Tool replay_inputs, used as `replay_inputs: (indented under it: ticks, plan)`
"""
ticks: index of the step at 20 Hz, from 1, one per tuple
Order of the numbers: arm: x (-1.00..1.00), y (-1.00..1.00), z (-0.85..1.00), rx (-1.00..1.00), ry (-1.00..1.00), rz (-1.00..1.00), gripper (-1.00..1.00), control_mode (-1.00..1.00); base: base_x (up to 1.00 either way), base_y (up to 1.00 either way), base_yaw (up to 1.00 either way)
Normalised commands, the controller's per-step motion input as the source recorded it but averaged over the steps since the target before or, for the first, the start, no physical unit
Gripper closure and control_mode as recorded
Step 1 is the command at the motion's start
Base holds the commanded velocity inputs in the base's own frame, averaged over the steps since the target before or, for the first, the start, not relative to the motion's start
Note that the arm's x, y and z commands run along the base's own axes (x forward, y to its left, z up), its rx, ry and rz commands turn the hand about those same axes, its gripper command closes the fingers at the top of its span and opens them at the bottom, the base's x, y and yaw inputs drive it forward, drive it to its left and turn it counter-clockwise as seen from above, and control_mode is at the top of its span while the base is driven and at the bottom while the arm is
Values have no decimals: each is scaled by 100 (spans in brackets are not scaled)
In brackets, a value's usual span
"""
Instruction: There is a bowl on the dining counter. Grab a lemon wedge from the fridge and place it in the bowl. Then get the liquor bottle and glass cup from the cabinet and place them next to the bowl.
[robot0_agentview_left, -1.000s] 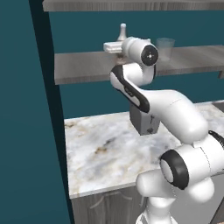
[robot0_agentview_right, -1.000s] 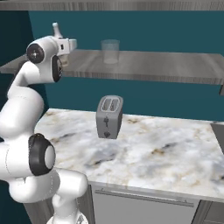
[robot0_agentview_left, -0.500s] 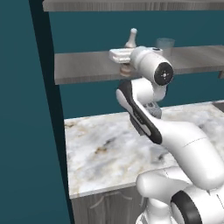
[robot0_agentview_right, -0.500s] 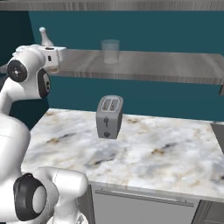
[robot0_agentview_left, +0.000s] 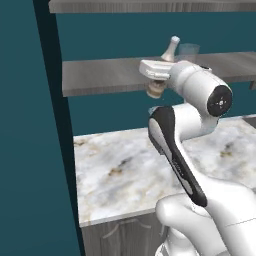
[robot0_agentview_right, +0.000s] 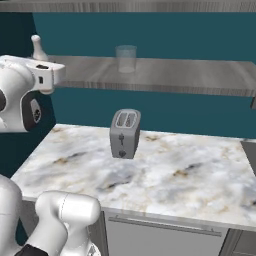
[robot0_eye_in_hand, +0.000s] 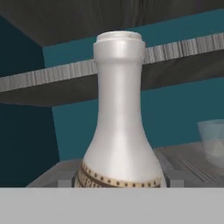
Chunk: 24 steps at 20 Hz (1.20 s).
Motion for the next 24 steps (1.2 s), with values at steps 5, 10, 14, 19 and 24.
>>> replay_inputs:
  ticks: [5, 10, 14, 19, 24]
  plan:
    - [-100, -30, 25, 9, 0, 0, 100, -100, 0, 0, 0]
    - [-100, -24, 21, 8, -3, 0, 100, -100, 0, 0, 0]
    - [-94, -7, 3, 3, -9, -1, 100, -100, 0, 0, 0]
    - [0, 0, 0, 0, 0, 0, 100, 100, -92, 17, -7]
    - [0, 0, 0, 0, 0, 0, 100, 100, -92, 43, -25]
